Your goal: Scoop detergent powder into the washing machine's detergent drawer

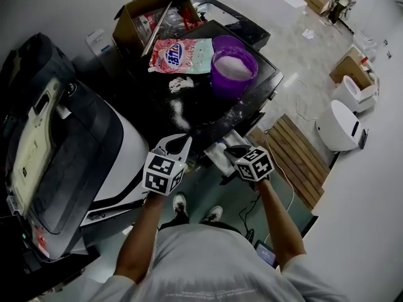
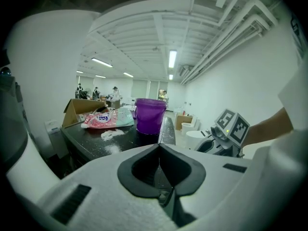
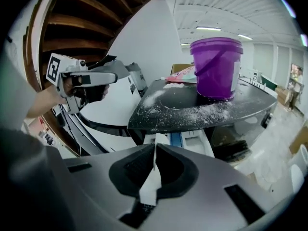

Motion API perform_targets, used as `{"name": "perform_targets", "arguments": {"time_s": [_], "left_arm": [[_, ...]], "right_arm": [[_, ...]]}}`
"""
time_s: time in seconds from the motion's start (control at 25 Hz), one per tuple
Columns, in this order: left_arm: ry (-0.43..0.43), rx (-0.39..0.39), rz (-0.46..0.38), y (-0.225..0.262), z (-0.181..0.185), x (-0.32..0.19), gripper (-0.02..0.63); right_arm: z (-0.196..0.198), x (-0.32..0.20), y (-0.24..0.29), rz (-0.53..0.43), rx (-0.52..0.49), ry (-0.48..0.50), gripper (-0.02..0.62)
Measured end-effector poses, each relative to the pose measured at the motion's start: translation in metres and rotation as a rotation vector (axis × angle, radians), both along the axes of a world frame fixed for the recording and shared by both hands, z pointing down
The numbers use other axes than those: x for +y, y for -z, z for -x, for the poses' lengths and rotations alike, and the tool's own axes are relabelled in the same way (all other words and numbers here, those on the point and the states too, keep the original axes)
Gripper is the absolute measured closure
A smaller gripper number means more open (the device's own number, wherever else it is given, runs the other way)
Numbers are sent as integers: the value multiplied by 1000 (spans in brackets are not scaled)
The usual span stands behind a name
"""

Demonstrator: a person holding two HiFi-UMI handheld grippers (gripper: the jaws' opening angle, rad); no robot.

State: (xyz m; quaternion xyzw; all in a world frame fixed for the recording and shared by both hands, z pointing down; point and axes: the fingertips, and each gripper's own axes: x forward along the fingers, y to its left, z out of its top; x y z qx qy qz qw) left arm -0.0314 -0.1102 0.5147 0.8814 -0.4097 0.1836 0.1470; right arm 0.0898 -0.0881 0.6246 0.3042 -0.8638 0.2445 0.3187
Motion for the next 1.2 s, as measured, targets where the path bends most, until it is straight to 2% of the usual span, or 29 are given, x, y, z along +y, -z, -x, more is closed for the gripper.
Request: {"name": "perform_targets", "arguments": {"time_s": [0.24,0.48,0.88,1.2], "left_arm": [[-2,-13,15,-7,5,5,597],[-1,-23,22,-10,11,6,597],[-7,-33,21,-12,16,7,597],[-1,-40,15,-10,23,10,597]], "right_arm": [[6,-6,-9,-73,161,106,583],[17,-8,-11,-146,235,175,583],[28,-9,-12,-367,409,363,583],[35,-2,-15,-538,597,549,583]]}}
